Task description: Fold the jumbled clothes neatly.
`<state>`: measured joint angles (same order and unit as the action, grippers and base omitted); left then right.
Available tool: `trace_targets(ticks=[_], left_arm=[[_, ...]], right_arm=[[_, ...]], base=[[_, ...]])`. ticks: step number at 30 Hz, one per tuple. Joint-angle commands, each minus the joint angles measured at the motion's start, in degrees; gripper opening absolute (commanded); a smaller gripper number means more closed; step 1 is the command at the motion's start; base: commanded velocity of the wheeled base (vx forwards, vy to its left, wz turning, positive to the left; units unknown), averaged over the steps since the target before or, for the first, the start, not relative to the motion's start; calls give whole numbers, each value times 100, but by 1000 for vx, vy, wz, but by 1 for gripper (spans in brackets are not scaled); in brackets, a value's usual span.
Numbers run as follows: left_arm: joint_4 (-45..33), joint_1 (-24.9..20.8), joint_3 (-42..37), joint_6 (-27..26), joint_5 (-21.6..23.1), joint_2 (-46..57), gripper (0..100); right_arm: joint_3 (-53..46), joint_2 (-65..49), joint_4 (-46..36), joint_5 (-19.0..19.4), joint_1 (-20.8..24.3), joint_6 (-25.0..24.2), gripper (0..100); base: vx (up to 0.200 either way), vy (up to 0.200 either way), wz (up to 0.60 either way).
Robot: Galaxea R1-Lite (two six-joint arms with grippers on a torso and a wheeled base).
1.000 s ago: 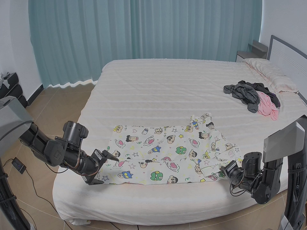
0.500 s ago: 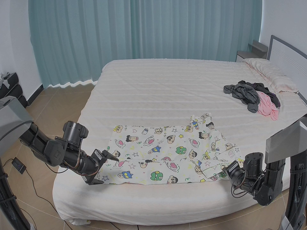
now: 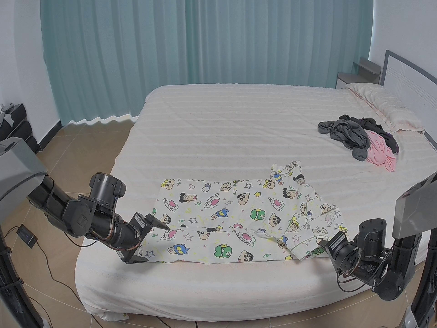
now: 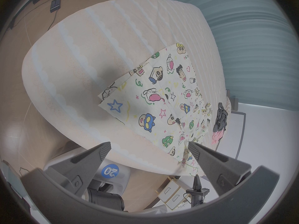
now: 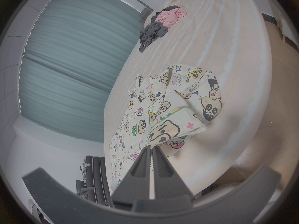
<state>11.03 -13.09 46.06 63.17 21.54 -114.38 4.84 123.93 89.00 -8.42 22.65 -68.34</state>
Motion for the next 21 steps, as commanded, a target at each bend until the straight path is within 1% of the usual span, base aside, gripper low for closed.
trace_targets(ticks=[1, 4, 9, 12, 13, 21], left_arm=[[4, 0, 0, 2, -1, -5, 100], [4, 0, 0, 2, -1, -5, 100], [4, 0, 0, 2, -1, -5, 100], [4, 0, 0, 2, -1, -5, 100], [4, 0, 0, 2, -1, -5, 100], [4, 0, 0, 2, -1, -5, 100]], right_arm=[[-141, 35, 38, -19, 29, 75, 0], [-255, 79, 29, -19, 152, 163, 0], [-282, 316, 29, -19, 170, 207, 0], [-343, 430, 38, -19, 214, 348, 0], [-396, 395, 38, -19, 249, 383, 100], [-466, 211, 38, -19, 214, 515, 100]], base=[[0, 0, 0], [0, 0, 0], [0, 0, 0], [0, 0, 0], [0, 0, 0], [0, 0, 0]])
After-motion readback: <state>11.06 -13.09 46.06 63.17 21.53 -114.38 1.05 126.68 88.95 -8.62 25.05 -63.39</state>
